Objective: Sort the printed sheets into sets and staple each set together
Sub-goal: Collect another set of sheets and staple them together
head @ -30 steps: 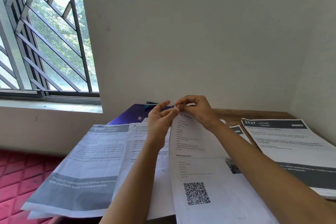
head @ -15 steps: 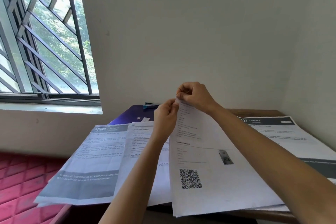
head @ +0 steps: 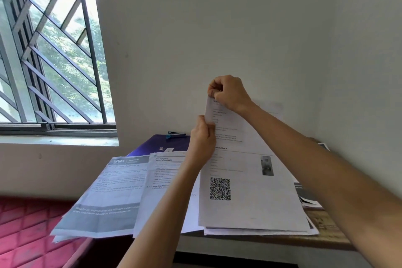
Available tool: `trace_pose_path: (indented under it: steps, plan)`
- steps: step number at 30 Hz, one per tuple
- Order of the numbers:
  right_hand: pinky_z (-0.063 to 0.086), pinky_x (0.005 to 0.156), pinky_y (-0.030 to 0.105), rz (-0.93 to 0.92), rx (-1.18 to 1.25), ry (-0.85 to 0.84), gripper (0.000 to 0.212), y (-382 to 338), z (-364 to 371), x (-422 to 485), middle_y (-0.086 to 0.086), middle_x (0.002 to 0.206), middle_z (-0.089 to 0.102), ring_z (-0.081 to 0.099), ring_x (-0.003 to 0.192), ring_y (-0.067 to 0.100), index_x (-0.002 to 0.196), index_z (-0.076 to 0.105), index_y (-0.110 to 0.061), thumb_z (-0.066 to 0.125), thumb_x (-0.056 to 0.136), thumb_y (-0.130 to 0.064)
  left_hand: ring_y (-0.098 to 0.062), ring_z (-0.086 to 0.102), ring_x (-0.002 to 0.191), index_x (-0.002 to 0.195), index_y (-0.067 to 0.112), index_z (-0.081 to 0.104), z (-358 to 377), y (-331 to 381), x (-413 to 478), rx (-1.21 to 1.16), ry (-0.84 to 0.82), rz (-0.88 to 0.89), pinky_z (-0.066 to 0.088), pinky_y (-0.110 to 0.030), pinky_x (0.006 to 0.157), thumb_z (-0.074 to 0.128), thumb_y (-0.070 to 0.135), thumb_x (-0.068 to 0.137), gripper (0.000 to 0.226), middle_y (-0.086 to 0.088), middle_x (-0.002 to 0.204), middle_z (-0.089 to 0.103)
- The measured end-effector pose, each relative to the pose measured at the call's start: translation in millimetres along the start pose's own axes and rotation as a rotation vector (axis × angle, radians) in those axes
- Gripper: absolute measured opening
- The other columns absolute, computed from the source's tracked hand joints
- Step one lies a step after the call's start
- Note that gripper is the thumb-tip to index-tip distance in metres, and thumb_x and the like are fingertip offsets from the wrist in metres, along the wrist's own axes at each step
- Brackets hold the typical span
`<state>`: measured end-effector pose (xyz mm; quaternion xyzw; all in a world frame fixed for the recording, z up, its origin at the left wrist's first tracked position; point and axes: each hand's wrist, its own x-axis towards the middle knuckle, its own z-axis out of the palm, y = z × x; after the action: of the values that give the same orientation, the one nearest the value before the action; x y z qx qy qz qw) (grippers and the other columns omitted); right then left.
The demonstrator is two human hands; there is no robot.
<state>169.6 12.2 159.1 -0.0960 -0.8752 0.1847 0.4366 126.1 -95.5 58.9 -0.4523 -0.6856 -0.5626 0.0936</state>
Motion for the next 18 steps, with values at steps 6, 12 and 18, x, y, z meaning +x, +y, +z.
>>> trace_pose_path:
  steps: [6,12,18]
  plan:
    - [0.057,0.076,0.035,0.032,-0.07,0.104,0.023,-17,-24,19,-0.003,0.075,0.067,0.065,0.075,0.015,0.075,0.069,-0.012,0.052,0.072,0.004,-0.005,0.051,0.066,0.092,0.005,0.036,3,4,-11,-0.04,-0.016,-0.008,0.039,-0.009,0.048,0.044,0.016,0.102,0.017,0.001,0.08,0.054]
    - [0.057,0.079,0.039,0.066,-0.084,0.173,0.023,-27,-42,35,-0.001,0.079,0.068,0.066,0.079,0.017,0.077,0.071,-0.01,0.053,0.074,0.005,-0.018,0.059,0.077,0.093,0.007,0.039,5,-4,-17,-0.052,-0.012,0.018,0.048,-0.019,0.061,0.054,0.018,0.098,0.019,0.0,0.09,0.061]
    - [0.055,0.082,0.037,0.027,-0.131,0.131,0.018,-21,-43,37,0.002,0.086,0.07,0.065,0.084,0.017,0.083,0.071,-0.01,0.058,0.079,0.002,-0.012,0.05,0.063,0.088,0.004,0.038,-1,-4,-21,-0.035,-0.017,0.056,0.037,-0.012,0.05,0.052,0.015,0.098,0.021,0.003,0.074,0.055]
